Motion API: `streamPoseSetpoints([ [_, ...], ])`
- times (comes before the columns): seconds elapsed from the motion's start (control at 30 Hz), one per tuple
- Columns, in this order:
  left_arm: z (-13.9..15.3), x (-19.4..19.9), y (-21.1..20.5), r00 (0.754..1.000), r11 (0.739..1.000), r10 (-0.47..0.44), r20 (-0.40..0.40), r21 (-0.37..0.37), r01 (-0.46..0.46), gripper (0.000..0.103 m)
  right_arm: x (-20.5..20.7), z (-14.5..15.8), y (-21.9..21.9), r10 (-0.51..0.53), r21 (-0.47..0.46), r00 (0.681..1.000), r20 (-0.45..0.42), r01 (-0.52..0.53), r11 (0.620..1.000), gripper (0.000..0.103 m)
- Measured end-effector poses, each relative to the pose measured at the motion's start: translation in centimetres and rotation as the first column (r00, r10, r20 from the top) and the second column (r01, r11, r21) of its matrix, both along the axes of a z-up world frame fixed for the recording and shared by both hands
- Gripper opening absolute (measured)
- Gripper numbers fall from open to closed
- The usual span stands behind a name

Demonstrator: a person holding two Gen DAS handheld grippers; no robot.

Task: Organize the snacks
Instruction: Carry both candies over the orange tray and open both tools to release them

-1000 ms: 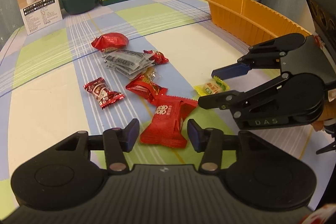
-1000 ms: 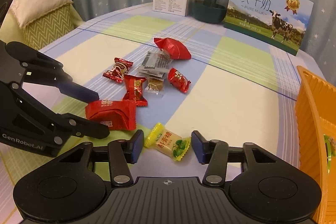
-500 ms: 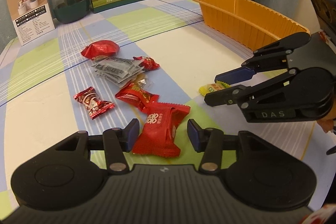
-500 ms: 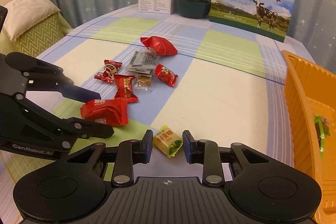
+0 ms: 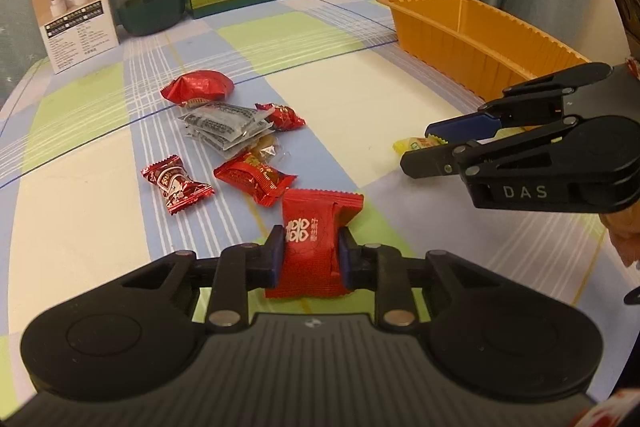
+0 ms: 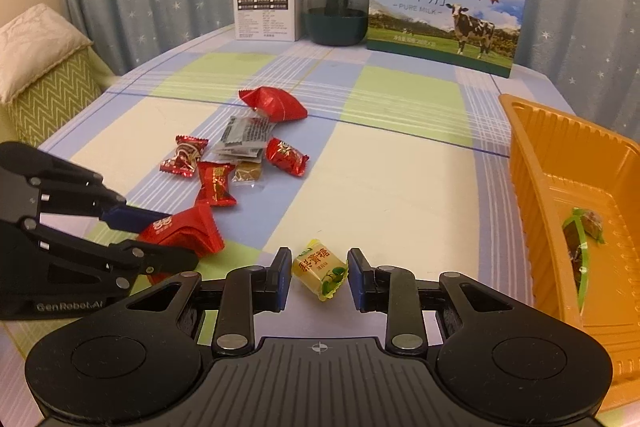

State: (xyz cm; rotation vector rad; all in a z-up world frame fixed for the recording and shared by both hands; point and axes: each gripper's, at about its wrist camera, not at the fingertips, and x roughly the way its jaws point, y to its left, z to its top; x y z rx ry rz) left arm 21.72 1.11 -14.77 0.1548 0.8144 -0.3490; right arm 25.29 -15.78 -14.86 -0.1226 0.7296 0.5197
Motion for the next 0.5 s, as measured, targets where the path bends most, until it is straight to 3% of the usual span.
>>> streamPoseSetpoints([
  [0.5,2.9,-2.5,-1.9,0.993,0.991,0.111,0.026,-0.079,-0.109,0.024,-3.8,2.2,-3.4,-0.162,0.07,0.986,0.043,0.159,0.985,0.031],
])
